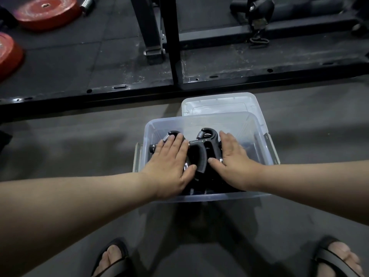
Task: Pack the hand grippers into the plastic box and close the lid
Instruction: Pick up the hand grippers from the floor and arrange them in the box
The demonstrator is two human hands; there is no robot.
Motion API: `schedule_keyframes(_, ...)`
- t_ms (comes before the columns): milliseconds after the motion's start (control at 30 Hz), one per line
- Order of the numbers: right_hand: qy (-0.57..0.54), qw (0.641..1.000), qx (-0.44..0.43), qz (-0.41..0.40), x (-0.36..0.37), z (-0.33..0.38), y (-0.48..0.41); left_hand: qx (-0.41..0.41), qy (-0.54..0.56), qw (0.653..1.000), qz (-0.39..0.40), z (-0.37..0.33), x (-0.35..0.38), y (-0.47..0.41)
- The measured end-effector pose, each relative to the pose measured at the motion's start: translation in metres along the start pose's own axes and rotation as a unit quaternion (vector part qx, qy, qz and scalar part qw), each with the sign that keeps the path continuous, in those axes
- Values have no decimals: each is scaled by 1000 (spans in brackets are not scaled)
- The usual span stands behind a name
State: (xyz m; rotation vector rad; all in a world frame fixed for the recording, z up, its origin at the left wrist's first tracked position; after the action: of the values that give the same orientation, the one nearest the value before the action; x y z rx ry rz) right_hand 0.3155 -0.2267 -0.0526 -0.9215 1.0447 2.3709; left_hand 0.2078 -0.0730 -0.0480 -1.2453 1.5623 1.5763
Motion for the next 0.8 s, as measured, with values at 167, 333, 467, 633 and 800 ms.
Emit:
schedule_keyframes(167,51,997,-58,8,-6,1,15,21,-16,1000,-16,-6,-9,5)
schedule_keyframes(333,179,976,-119,27,-5,-2,21,130,-80,981,-119,-22,-17,13)
schedule_keyframes(467,224,962,-158,-13,-13,1,20,152,-91,977,-115,-23,-17,8)
schedule_keyframes(633,268,934,-232,-43,-15,1,24,182,-69,972,-130,-25,-17,6)
schedule_keyframes(800,266,927,-261,-39,-15,-4,23,194,-78,971,-113,-28,-17,7)
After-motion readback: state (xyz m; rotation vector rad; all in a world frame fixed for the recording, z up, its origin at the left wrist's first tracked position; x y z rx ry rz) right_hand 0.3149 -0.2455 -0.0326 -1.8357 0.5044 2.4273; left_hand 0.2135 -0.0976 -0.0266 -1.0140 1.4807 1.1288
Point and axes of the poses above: each hand's wrist, its own y-axis away from the middle knuckle, its own x-axis out of the palm, z = x × y, the point moved 4 cm from there along -y, towards the middle knuckle, and after that the axes turned 6 degrees about z, right-handed, at the moved point
